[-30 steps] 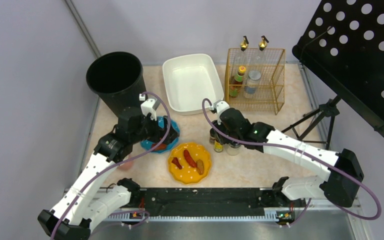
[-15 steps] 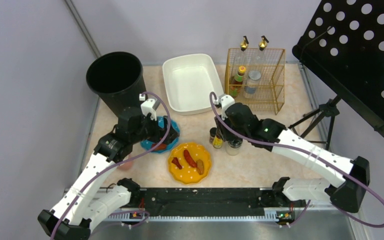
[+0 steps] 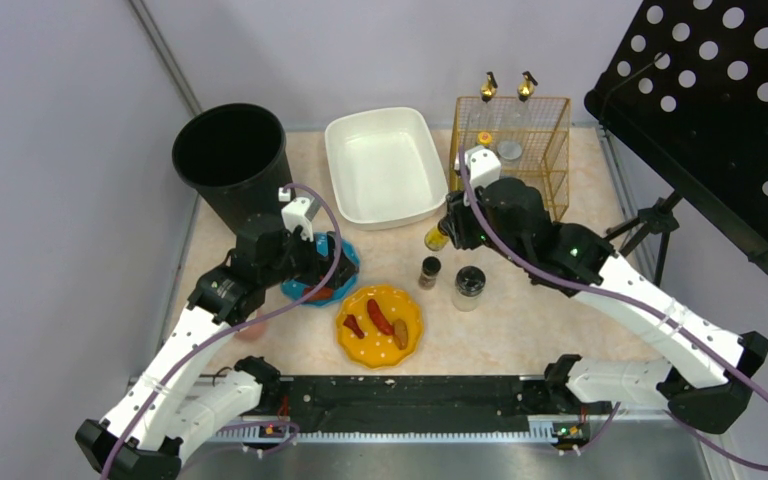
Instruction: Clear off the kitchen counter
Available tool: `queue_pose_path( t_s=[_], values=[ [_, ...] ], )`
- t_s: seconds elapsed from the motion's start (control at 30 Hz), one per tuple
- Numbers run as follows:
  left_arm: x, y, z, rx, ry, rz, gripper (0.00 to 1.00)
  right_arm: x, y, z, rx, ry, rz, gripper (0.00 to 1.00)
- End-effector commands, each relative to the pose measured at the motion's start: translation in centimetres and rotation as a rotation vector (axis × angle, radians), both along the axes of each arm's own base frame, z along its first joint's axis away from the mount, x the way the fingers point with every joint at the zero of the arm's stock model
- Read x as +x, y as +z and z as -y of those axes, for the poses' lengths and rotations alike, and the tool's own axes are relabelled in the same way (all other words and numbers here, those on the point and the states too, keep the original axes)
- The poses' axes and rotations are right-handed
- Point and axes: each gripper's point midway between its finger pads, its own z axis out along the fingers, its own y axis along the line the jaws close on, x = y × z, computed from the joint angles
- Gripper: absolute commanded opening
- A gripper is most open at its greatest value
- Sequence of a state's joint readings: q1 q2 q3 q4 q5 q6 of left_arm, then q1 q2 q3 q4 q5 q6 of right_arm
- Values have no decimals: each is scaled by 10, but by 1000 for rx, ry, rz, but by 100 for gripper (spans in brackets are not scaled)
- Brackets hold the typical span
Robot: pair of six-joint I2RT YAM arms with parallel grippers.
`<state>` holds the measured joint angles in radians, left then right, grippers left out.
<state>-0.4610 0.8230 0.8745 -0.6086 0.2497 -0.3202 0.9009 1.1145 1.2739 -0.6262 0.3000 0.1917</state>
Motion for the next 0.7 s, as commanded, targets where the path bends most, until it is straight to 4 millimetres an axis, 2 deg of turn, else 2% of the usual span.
queue_pose_path(
  t_s=[0.0,0.13,0.27,0.5,0.67],
  values=[
    [0,5,3,-15,-13,17,98,15,65,12,71,-93,164,0],
    [0,5,4,-17,-14,18,98,31,78,26,16,-190,227,0],
    [-1,6,3,-18,-14,20,98,54,82,38,-16,-262,243,0],
    [-1,7,3,-20,-14,26,98,101,72,67,-14,-380,222,0],
    [-1,6,3,-19,-15,22,98,130,65,76,-6,-425,216,0]
  ],
)
